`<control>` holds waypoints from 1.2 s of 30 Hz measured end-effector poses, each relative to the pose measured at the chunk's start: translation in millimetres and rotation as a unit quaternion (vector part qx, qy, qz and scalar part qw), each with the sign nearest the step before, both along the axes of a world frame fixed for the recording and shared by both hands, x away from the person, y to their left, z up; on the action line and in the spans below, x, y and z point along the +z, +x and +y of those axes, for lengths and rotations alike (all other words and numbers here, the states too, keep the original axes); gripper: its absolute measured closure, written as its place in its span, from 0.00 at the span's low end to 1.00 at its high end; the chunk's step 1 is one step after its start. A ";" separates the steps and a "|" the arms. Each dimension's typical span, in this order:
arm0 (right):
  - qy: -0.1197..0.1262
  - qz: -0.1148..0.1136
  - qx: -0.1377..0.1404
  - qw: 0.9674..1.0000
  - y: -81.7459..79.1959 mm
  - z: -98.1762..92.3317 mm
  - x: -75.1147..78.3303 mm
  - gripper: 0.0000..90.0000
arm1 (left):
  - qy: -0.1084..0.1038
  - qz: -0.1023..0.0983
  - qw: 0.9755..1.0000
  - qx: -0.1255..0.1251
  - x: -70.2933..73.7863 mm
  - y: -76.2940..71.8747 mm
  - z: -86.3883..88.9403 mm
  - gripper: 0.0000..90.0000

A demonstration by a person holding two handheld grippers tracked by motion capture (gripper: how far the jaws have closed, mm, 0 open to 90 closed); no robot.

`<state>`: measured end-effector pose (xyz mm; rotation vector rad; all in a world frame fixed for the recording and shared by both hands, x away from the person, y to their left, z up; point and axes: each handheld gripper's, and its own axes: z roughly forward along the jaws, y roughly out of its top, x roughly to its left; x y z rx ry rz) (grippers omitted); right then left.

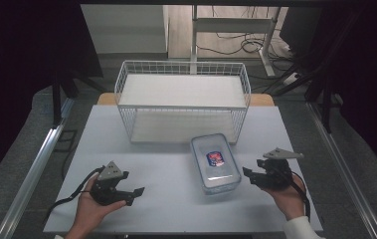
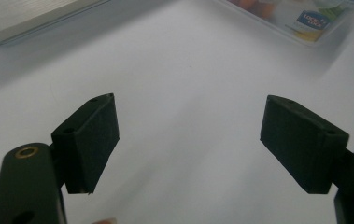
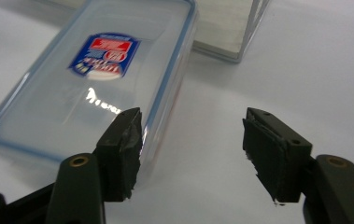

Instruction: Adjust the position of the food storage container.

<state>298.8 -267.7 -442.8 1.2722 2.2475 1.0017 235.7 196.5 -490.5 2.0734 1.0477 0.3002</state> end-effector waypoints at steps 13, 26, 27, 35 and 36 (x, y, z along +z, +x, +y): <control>-0.019 0.009 -0.001 1.000 48.4 20.6 6.8 0.58 | -0.008 0.002 1.000 0.004 0.8 -1.7 -0.4 0.21; -0.118 0.011 0.012 0.993 107.3 48.9 -13.2 0.98 | 0.007 -0.001 1.000 -0.003 -1.0 -0.6 0.2 0.22; -0.125 0.011 0.016 0.992 109.6 51.3 -15.2 0.99 | 0.007 -0.001 1.000 -0.003 -1.0 -0.5 0.1 0.22; -0.149 0.027 0.040 0.988 119.1 60.7 -27.1 0.99 | -0.001 0.003 1.000 -0.006 -1.5 0.3 -0.4 0.22; -0.152 0.026 0.048 0.987 118.9 62.5 -28.7 0.99 | 0.000 0.003 1.000 -0.008 -1.8 0.3 -0.6 0.22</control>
